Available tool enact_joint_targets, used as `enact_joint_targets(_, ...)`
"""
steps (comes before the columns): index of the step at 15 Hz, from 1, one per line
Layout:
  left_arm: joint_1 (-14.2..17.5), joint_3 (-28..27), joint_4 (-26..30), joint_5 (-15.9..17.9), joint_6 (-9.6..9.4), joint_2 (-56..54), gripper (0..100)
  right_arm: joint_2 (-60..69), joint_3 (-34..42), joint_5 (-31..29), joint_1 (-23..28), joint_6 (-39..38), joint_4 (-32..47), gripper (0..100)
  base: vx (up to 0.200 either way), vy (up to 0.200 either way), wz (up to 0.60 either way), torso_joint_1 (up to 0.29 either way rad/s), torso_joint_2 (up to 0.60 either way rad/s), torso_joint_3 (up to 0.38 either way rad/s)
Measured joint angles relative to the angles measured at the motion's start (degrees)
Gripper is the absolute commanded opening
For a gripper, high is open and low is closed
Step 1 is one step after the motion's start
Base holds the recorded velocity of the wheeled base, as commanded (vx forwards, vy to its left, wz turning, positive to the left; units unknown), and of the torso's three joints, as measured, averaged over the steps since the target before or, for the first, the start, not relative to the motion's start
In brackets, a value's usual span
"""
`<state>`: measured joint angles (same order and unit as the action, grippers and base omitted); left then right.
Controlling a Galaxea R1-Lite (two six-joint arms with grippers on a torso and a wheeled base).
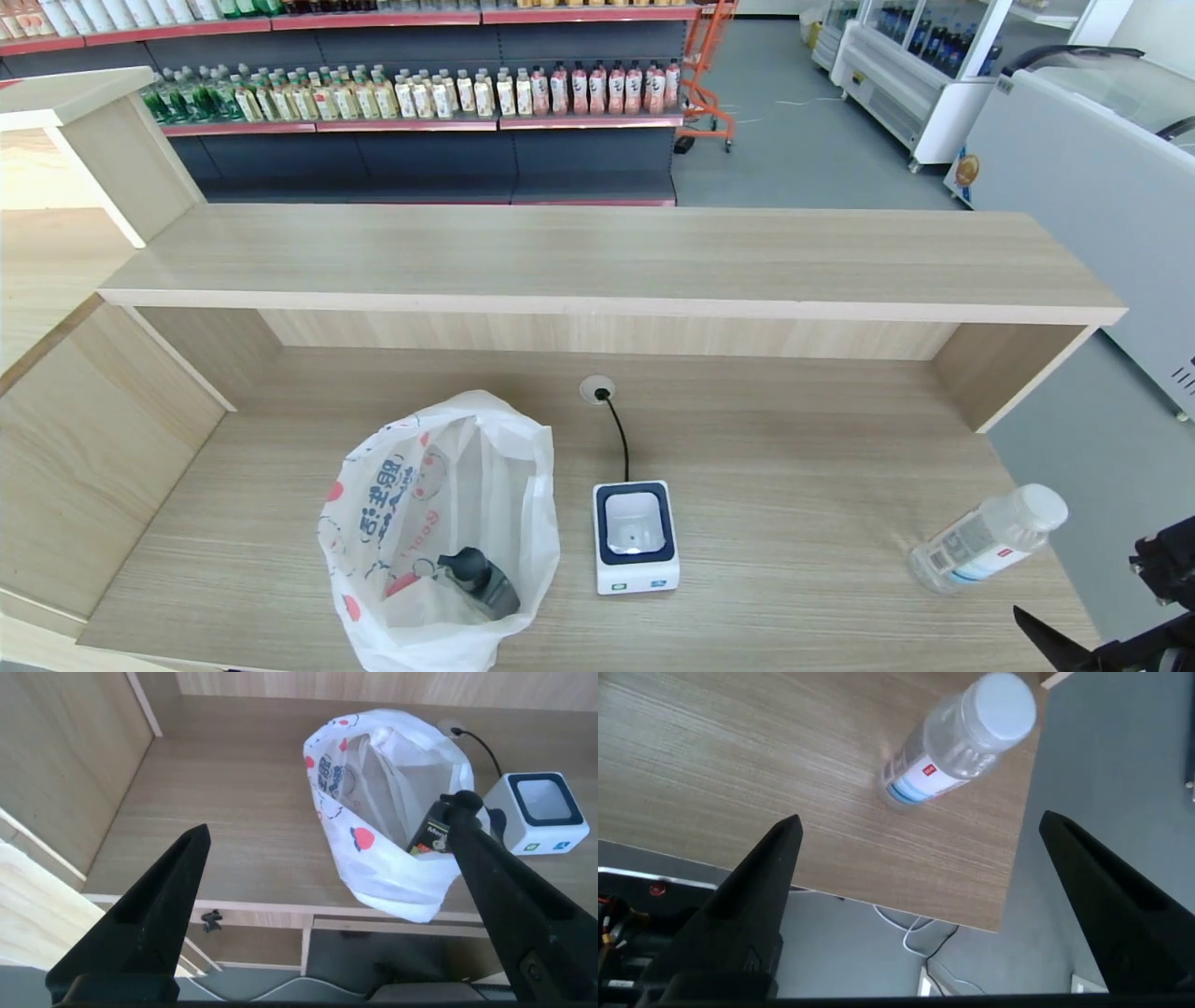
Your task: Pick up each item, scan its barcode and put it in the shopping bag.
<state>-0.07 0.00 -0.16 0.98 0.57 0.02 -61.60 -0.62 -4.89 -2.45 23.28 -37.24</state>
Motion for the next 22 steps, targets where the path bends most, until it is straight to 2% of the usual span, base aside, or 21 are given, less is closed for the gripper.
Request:
enact_joint_targets(4, 0.02, 0.00, 0.02, 0.02, -0.09, 0.00, 100, 4.08, -0.23, 1.44, -0.22, 0.13, 6.02, 100, 0.000, -0.050, 0.00, 0.002, 0.00, 0.001)
enact_joint_targets(9, 0.00, 0.00, 0.00, -0.02, 0.76, 0.00, 100, 7.11, -0.45, 1.63, -0.27, 0.72, 8.42, 100, -0.200, 0.000, 0.00, 0.009, 0.01, 0.003)
enact_joint_targets(13, 0.02, 0.00, 0.02, 0.00, 0.44, 0.00, 100, 6.84, -0.85, 1.12, -0.16, 1.29, 8.47, 100, -0.150, 0.000, 0.00, -0.007, 0.00, 0.003)
enact_joint_targets(15, -0.02, 0.00, 0.00, 0.02, 0.35, 0.00, 100, 5.49, -2.32, 1.06, 0.37, 1.23, 8.40, 100, 0.000, -0.200, 0.00, -0.010, -0.01, 0.010)
enact_joint_targets(17, -0.02, 0.00, 0.02, 0.06, -0.37, 0.02, 100, 3.69, -3.71, 1.06, 3.05, 1.34, 8.20, 100, 0.000, -0.200, 0.00, 0.022, 0.01, -0.002)
enact_joint_targets(22, 0.00, 0.00, 0.00, 0.09, -0.37, 0.00, 100, 1.29, -3.69, 1.39, 7.00, 2.04, 8.34, 100, 0.000, -0.200, 0.00, 0.003, 0.00, 0.004)
